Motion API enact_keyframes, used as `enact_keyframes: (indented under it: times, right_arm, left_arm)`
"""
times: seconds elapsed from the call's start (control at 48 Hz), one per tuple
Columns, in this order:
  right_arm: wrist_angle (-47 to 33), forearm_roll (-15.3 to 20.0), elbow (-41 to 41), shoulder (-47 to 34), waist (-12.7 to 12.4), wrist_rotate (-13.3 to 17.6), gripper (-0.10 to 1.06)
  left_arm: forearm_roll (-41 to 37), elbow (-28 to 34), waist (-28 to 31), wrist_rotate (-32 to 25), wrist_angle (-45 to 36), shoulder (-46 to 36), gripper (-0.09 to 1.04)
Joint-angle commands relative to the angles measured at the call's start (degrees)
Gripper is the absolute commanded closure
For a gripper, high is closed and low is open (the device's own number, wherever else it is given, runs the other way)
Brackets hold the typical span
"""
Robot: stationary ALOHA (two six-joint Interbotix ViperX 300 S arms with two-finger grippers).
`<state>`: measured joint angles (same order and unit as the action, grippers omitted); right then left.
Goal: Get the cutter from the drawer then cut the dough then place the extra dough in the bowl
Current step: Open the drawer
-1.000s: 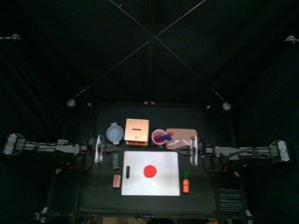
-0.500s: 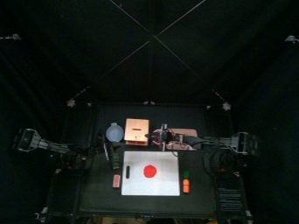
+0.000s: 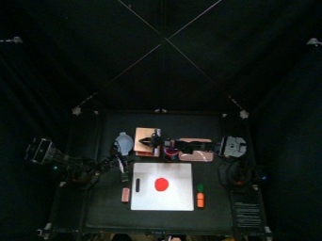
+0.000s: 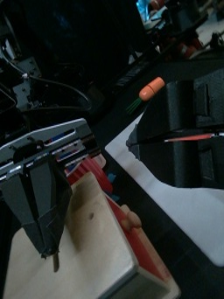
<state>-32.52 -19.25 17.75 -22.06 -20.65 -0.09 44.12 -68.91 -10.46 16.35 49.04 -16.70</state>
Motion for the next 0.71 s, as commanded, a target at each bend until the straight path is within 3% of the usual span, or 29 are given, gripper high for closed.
enact_keyframes:
  times: [0.021,0.167,0.354,0.562,0.708]
  right_arm:
    - [2.0,0.3,-2.0,0.3,-0.4,-0.1,0.96]
    - [4.7,0.3,-2.1,-0.7,-0.3,-0.1,0.96]
    - [6.2,0.3,-2.1,-0.8,-0.3,-0.1,0.96]
    - [6.9,0.2,-2.5,-0.8,0.1,-0.1,0.96]
    - [6.9,0.2,-2.8,-0.8,0.9,-0.2,0.96]
  left_arm:
    - [0.2,1.9,0.2,3.4,1.3,2.5,0.72]
    - [0.2,2.8,0.4,7.2,1.5,5.1,0.64]
    - [0.4,3.7,1.1,11.3,1.4,7.6,0.42]
    - [5.8,5.4,1.9,19.9,0.9,8.1,0.17]
    - [8.1,6.1,3.2,25.2,-0.4,9.3,0.13]
